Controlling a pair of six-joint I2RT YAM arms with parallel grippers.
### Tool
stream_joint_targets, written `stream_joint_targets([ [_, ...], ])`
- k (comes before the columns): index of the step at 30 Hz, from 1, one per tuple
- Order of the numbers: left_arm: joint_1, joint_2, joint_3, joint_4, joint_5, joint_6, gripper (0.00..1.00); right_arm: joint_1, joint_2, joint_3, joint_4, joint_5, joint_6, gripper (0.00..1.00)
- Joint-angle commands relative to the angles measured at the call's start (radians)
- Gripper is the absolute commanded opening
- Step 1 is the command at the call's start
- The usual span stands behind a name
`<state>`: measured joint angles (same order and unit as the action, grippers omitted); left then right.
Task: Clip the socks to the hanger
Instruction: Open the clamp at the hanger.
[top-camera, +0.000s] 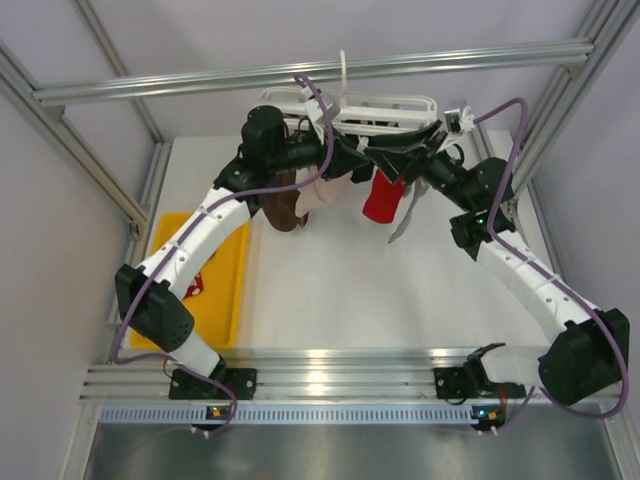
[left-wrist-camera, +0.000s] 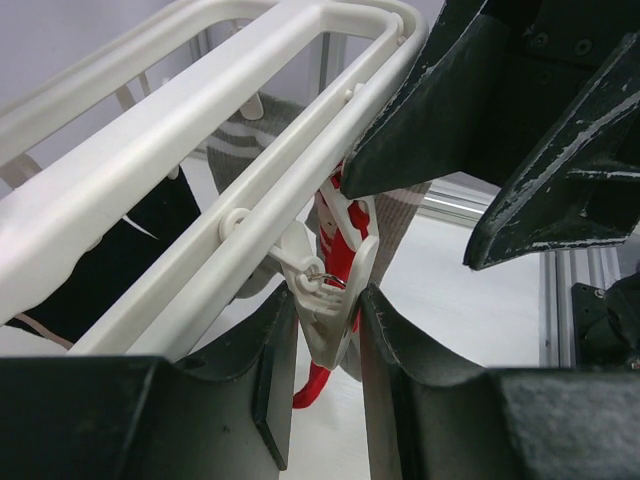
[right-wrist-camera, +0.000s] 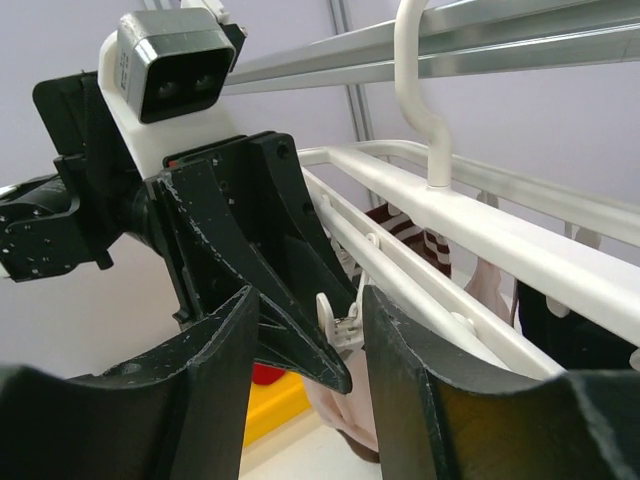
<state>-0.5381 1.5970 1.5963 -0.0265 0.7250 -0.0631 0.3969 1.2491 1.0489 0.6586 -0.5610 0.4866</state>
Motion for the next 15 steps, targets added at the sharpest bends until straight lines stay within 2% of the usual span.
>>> stream_joint_targets([
  [1, -0.01, 0.015, 0.037, -0.047, 0.09, -0.021, 0.0, 0.002, 0.015, 0.03, 0.056, 0.006, -0.072, 0.45],
  [15, -0.01, 0.043, 0.071, -0.073, 0.12, -0.024, 0.0, 0.014, 0.032, 0.022, 0.05, -0.03, -0.141, 0.41],
])
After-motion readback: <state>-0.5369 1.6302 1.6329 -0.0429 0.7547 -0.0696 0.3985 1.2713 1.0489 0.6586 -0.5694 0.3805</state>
